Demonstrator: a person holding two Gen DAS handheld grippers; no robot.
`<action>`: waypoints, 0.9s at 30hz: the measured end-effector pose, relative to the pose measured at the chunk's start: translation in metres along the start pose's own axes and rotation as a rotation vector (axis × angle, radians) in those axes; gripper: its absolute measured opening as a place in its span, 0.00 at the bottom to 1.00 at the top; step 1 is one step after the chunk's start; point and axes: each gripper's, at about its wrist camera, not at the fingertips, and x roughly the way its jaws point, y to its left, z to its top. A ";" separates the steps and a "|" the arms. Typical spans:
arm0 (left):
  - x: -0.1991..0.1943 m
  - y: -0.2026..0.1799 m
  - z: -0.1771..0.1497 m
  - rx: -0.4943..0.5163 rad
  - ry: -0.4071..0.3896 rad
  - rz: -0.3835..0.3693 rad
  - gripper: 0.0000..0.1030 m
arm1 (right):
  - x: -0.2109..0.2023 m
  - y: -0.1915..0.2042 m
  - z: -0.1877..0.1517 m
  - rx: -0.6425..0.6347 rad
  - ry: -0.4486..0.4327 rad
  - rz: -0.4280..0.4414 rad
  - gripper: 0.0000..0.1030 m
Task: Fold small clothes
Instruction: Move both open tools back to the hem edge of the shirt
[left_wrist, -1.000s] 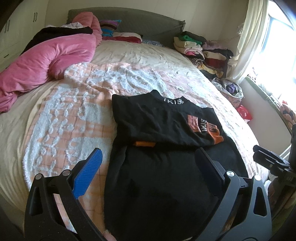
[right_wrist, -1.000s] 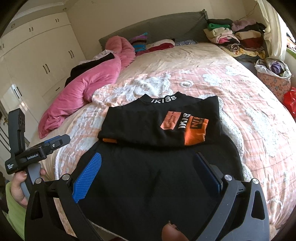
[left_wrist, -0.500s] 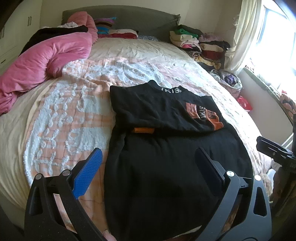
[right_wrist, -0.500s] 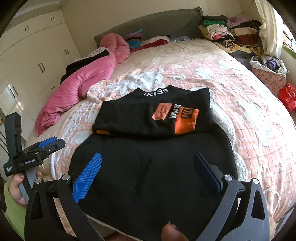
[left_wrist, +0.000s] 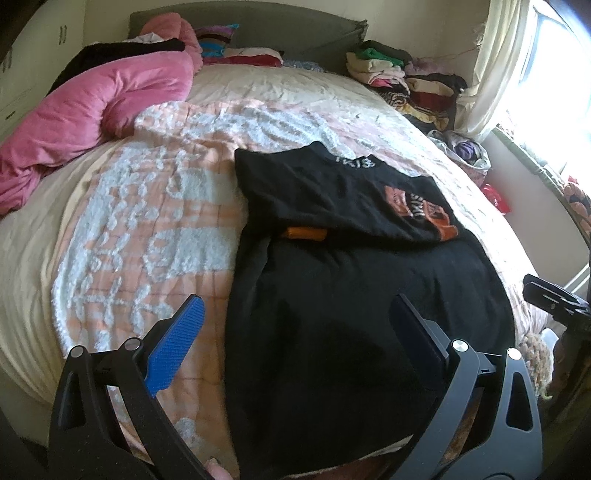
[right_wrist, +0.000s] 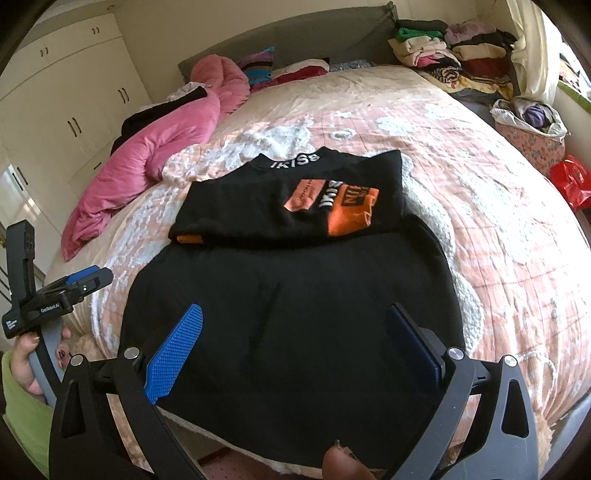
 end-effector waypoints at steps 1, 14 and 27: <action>0.000 0.002 -0.002 0.000 0.004 0.003 0.91 | 0.000 -0.002 -0.002 0.004 0.004 -0.001 0.96; 0.008 0.027 -0.030 -0.021 0.073 0.049 0.91 | 0.003 -0.026 -0.020 0.032 0.028 -0.070 0.96; 0.006 0.038 -0.051 -0.022 0.097 0.016 0.91 | 0.004 -0.042 -0.032 0.063 0.050 -0.103 0.96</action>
